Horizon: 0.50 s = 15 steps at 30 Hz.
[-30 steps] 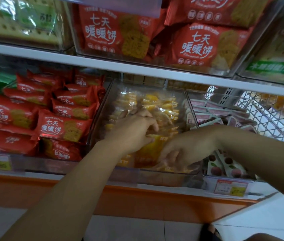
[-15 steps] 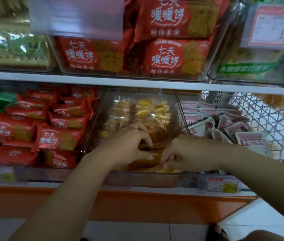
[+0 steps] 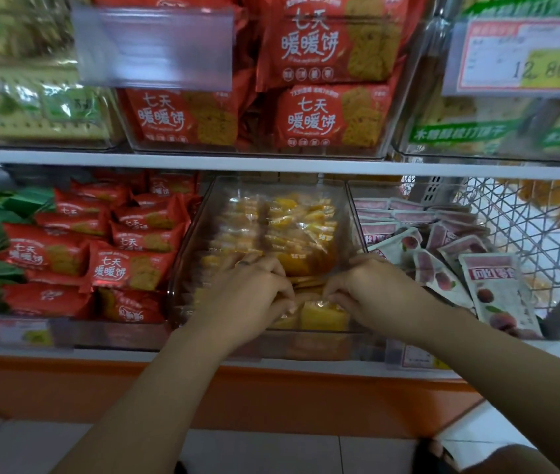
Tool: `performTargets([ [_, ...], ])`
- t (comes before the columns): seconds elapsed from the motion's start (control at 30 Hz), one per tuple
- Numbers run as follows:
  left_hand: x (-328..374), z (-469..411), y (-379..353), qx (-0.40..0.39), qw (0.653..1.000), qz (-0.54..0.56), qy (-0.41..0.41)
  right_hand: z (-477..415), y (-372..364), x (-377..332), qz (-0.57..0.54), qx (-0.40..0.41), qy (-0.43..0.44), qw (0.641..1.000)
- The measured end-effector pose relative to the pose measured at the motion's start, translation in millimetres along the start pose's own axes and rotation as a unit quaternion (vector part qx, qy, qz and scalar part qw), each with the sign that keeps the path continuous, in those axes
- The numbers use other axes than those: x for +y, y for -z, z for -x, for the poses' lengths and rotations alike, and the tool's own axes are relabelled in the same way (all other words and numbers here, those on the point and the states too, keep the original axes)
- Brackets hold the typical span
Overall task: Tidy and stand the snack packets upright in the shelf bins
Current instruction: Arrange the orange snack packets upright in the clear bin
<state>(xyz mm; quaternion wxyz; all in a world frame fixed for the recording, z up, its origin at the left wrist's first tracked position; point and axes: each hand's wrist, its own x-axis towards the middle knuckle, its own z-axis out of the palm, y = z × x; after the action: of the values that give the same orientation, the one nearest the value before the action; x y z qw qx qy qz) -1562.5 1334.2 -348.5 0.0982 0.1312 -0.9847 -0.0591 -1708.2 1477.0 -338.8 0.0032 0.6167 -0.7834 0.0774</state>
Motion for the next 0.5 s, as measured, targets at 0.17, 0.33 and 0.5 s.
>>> performTargets([
  [0.17, -9.8, -24.1, 3.7, -0.002, 1.0, 0.003, 0.025, -10.1, 3.4, 2.9, 0.014, -0.026, 0.023, 0.999],
  [0.33, -15.7, -34.2, 2.8, -0.011, 0.999, 0.037, 0.027, 0.3, -2.1, -4.3, -0.001, -0.031, 0.07, 0.997],
  [0.5, -13.9, -41.4, -0.1, 0.004, 0.999, 0.045, 0.006, -2.5, 3.5, -8.6, -0.091, -0.026, 0.068, 0.993],
])
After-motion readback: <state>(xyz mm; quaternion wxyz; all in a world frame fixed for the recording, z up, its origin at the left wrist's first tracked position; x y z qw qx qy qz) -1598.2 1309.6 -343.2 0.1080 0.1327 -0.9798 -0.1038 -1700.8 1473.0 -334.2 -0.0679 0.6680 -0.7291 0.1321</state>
